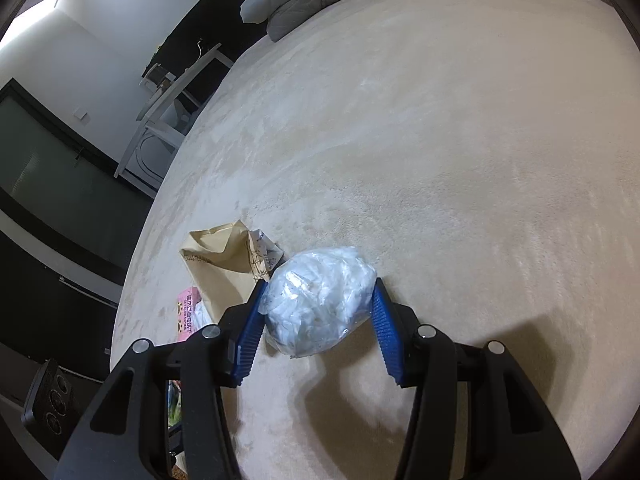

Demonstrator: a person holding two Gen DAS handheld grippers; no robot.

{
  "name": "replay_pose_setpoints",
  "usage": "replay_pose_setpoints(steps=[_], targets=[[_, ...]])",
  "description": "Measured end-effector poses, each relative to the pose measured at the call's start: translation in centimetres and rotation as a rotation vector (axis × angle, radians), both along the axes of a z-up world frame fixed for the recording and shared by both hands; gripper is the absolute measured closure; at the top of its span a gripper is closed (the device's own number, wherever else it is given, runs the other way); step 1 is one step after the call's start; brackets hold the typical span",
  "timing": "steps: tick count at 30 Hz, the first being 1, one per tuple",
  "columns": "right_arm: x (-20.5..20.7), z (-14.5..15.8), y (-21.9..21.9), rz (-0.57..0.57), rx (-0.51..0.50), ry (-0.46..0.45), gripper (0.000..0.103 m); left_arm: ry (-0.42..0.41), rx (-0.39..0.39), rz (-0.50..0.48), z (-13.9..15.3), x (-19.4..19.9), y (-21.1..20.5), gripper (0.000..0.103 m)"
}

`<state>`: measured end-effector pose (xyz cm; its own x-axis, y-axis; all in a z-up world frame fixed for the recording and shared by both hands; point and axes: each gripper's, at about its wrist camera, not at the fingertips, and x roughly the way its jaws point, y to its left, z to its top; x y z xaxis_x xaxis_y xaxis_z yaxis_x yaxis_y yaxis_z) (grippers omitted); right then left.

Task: Collect trash
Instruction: 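Lift the wrapper and plastic bag and carry them toward the floor bag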

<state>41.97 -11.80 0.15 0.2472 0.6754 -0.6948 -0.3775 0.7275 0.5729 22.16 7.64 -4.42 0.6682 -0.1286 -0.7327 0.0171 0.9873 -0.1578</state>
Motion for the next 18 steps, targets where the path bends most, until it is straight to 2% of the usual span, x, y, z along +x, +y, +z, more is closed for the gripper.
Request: replay_pose_setpoints(steps=[11,14,18], targets=[[-4.9,3.4,-3.8,-0.018,0.054,-0.111,0.052,-0.108,-0.04,0.046,2.6,-4.1,-1.2,0.054],[-7.1,3.6,-5.0,-0.018,0.073,-0.122,0.052,-0.143,-0.095,0.078,3.0,-6.3,-1.0,0.054],[-10.4,3.9,-5.9,0.002,0.085,-0.144,0.052,-0.183,-0.125,0.09,3.5,-8.8,-1.1,0.054]])
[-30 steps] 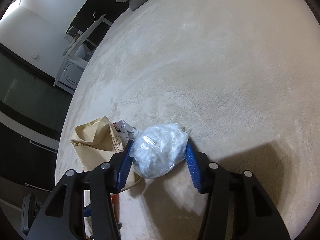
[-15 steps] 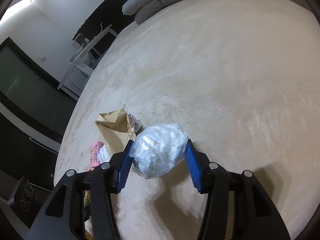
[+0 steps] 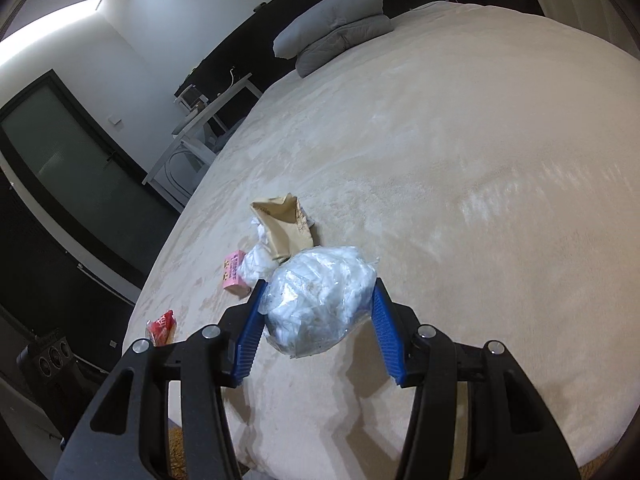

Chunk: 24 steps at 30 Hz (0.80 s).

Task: Collect trash
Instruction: 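Lift the wrapper and plastic bag and carry them toward the floor bag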

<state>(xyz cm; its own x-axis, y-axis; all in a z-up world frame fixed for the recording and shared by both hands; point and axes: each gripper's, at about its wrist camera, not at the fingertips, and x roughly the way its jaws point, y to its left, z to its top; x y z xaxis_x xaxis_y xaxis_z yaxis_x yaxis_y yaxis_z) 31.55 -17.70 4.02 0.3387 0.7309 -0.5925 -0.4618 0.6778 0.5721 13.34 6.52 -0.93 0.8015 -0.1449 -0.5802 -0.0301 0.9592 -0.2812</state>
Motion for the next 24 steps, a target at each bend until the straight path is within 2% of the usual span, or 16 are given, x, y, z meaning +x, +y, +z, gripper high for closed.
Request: replay_pose_setpoints(steps=[6,14,24], targets=[[-4.8,0.0,-1.2,0.019,0.01,-0.035,0.052,-0.044,-0.012,-0.001,0.0,-3.6,-1.4,0.054],[-9.9,0.2,-2.8,0.042,0.005,-0.087,0.052,-0.054,-0.013,0.015,-0.8,-7.4,-3.2,0.054],[-15.2,-0.9,-5.1,0.072,0.003,-0.081,0.052,-0.067,-0.027,0.005,-1.6,-12.3,-6.2,0.054]])
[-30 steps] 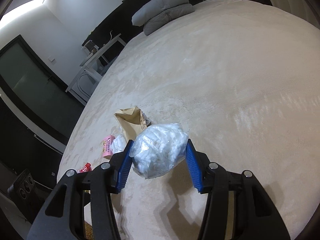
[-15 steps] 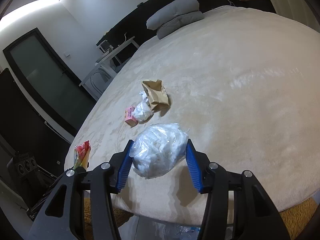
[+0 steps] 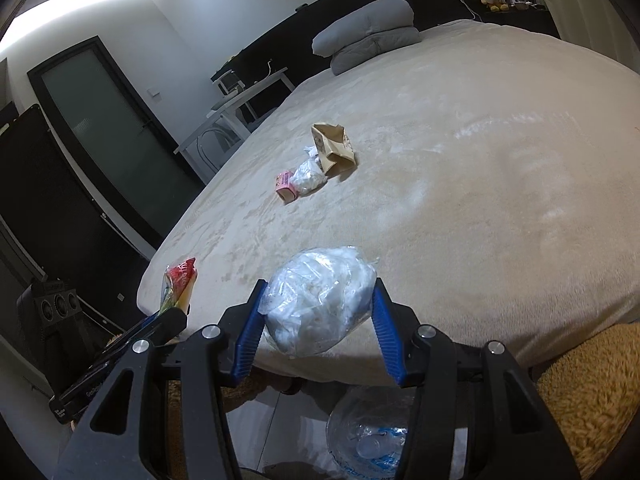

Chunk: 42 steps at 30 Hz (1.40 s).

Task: Collect trash
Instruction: 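Lift the wrapper and plastic bag and carry them toward the floor bag, then lower both tools over the floor bag and open them to drop the items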

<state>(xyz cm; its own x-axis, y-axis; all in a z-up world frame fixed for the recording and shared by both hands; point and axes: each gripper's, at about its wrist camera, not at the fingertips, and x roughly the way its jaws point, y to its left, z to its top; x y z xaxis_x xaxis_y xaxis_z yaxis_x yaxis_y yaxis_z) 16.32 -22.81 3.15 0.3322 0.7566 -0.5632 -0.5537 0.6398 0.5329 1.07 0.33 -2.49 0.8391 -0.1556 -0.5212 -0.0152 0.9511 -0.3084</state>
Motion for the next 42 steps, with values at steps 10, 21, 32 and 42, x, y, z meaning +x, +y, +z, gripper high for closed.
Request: replay_pose_setpoints(steps=[10,21,32,42], targets=[[-2.9,-0.2,-1.0,0.018,0.015,0.01,0.052,0.022,0.004,-0.016,-0.9,-2.0,-1.6,0.054],[-4.4,-1.6,-0.4,0.046,-0.036,0.039,0.052,0.091,-0.082,0.006,-2.7,-3.7,-1.8,0.054],[-3.8,-5.0,1.1,0.086,-0.121,0.185,0.052,0.274,-0.092,-0.026,-6.3,-1.8,-2.8,0.054],[-1.9,-10.7,2.9,0.087,-0.233,0.424,0.052,0.52,-0.154,-0.022,-11.6,0.9,-2.0,0.054]])
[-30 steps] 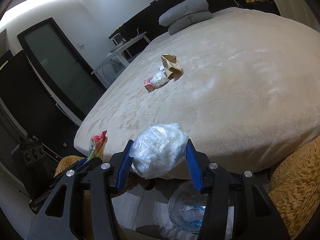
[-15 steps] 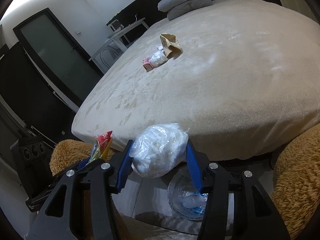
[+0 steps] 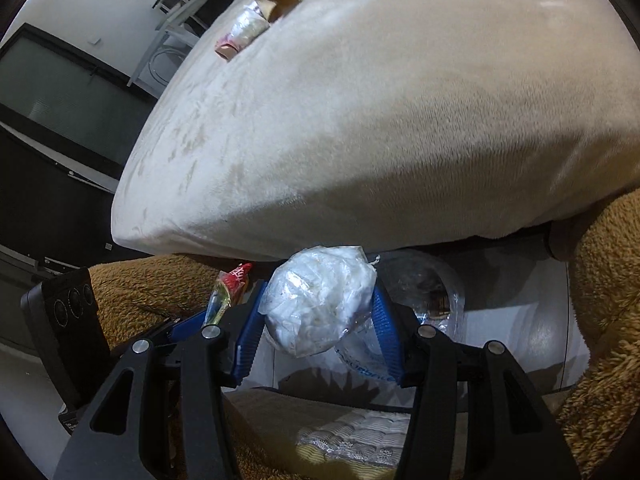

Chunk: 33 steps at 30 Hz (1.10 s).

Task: Collect trash
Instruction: 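Lower both tools over the floor bag and open them to drop the items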

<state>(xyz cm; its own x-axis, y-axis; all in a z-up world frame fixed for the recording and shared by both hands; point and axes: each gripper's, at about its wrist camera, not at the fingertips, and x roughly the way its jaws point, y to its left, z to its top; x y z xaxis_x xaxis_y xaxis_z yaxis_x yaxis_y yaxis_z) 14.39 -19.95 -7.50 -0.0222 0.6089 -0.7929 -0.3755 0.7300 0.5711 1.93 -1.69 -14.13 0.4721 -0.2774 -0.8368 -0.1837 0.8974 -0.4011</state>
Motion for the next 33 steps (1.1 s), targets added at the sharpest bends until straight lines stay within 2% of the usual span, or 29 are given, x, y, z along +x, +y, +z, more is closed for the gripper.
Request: replay_pose_setpoints(steps=[6,16,27,28,29,30,33], targets=[[0.3,-2.8,0.7,0.006,-0.081,0.086,0.052,0.113,-0.023,-0.001,-2.6,1.0,0.2,0.054],[0.6,-5.4,1.2,0.014,-0.163,0.163,0.051,0.235,-0.039,0.006,-4.9,2.0,0.9,0.054],[1.0,-5.7,1.4,0.018,-0.174,0.186,0.047,0.274,-0.024,0.002,-5.2,2.1,0.9,0.053],[1.1,-5.7,1.3,0.012,-0.159,0.195,0.038,0.276,-0.024,0.002,-5.3,2.1,0.9,0.05],[1.3,-5.8,1.2,0.003,-0.143,0.205,0.032,0.281,-0.023,0.001,-5.4,2.2,0.9,0.037],[1.4,-5.8,1.2,-0.005,-0.14,0.208,0.027,0.284,-0.018,0.003,-5.3,2.3,0.9,0.03],[1.5,-5.7,1.0,-0.026,-0.126,0.215,0.026,0.278,-0.02,0.02,-5.2,2.2,1.2,0.029]])
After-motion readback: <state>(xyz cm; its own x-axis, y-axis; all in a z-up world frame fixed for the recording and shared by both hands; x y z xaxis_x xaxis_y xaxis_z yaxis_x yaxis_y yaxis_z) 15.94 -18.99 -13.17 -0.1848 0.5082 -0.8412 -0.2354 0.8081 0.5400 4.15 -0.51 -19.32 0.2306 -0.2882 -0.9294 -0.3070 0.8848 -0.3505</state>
